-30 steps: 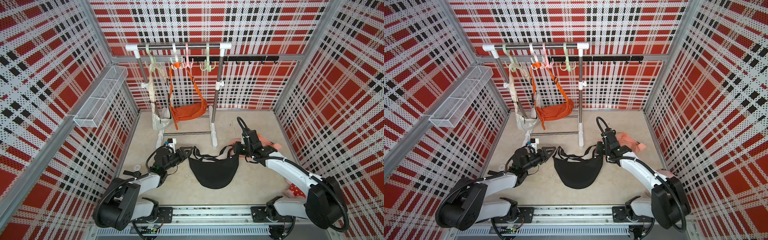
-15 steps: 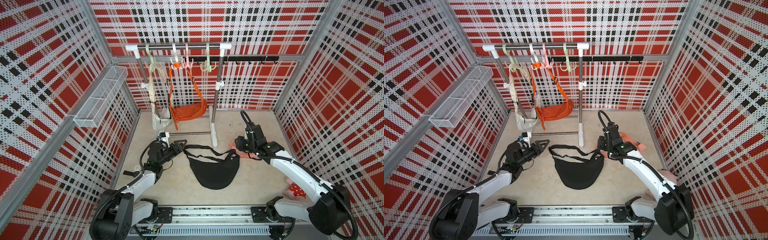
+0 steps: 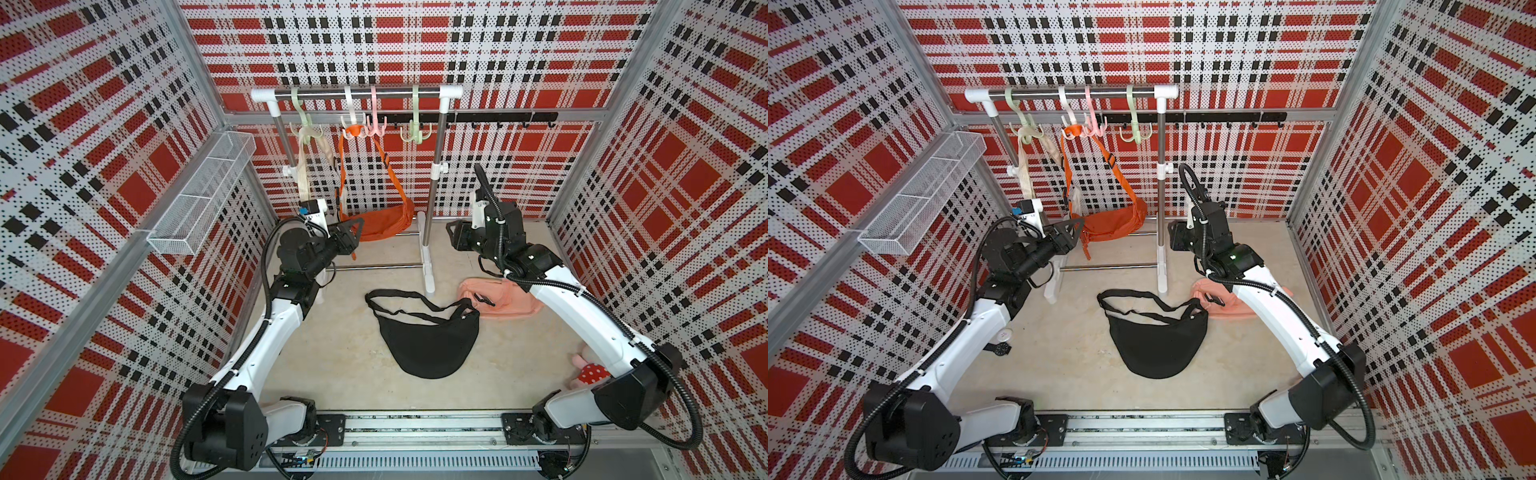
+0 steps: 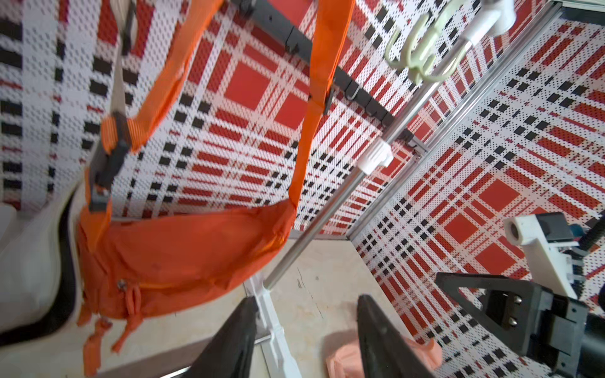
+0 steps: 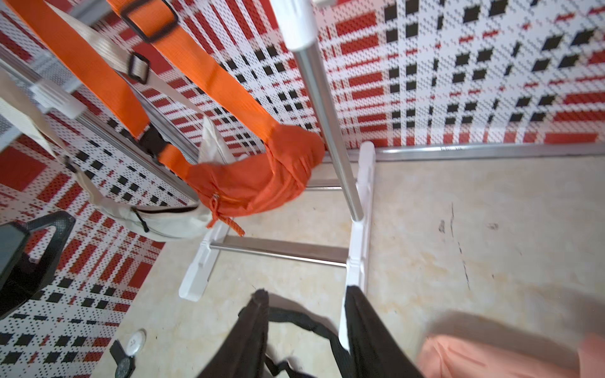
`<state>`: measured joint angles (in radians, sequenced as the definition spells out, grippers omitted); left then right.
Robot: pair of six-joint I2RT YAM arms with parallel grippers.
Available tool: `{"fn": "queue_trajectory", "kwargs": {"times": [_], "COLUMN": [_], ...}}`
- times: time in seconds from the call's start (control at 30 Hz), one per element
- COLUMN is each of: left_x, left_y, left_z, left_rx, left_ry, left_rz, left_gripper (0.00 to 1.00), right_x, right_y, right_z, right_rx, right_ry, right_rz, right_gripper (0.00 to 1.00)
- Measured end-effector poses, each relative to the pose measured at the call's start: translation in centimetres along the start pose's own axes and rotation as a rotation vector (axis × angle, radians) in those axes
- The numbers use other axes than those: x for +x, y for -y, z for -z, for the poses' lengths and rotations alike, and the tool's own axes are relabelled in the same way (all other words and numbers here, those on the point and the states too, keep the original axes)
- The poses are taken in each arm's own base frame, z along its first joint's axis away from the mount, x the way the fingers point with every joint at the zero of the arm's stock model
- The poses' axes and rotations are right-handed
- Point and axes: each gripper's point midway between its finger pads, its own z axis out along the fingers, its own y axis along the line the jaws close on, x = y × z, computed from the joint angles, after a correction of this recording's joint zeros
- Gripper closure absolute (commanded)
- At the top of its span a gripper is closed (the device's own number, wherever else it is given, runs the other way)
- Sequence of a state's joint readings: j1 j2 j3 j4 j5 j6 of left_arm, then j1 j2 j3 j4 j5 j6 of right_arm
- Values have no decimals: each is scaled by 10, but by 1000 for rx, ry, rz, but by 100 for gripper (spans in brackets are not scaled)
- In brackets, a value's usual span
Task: Take the bag off the hook
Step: Pick up the bag from the hook.
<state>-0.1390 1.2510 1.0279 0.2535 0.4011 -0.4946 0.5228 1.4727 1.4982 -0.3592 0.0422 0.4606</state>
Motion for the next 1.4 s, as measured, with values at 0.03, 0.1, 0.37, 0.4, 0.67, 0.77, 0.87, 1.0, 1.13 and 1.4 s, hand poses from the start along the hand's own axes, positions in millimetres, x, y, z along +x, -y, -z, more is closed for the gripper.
{"fn": "queue_trajectory", "kwargs": {"times": [0.03,0.1,0.37,0.4,0.67,0.77,0.87,1.0,1.13,1.4], "left_x": [-8,-17,-8,-5,19,30,43,53,49,45], "left_y": [-1,-5,-48,-54,-95,-108,-121,-136,-143,-158], "left_z": [-1,-4,-19,-23,-36,-43,-49,-57,-61,-63], "left_rx": [-7,-22,-105,-118,-187,-203,-223,-251,-269,-321], "left_ry": [17,38,72,69,52,37,13,-8,3,48], "left_rz": [-22,-54,-127,-130,-116,-108,-96,-83,-83,-66], "left_gripper": [47,47,44,44,45,45,47,50,56,52], "right_x": [-7,-17,-13,-6,27,23,17,10,12,23], "right_y": [-5,-13,-27,-26,-22,-24,-25,-27,-25,-17], "right_z": [-4,-11,-76,-87,-153,-165,-172,-180,-187,-201], "right_rx": [-22,-57,-151,-157,-182,-185,-183,-184,-175,-158], "right_ry": [27,72,164,161,162,196,231,280,300,314], "right_rz": [14,41,183,204,337,369,387,396,393,389], "right_gripper": [58,57,51,50,44,43,42,42,42,43]}}
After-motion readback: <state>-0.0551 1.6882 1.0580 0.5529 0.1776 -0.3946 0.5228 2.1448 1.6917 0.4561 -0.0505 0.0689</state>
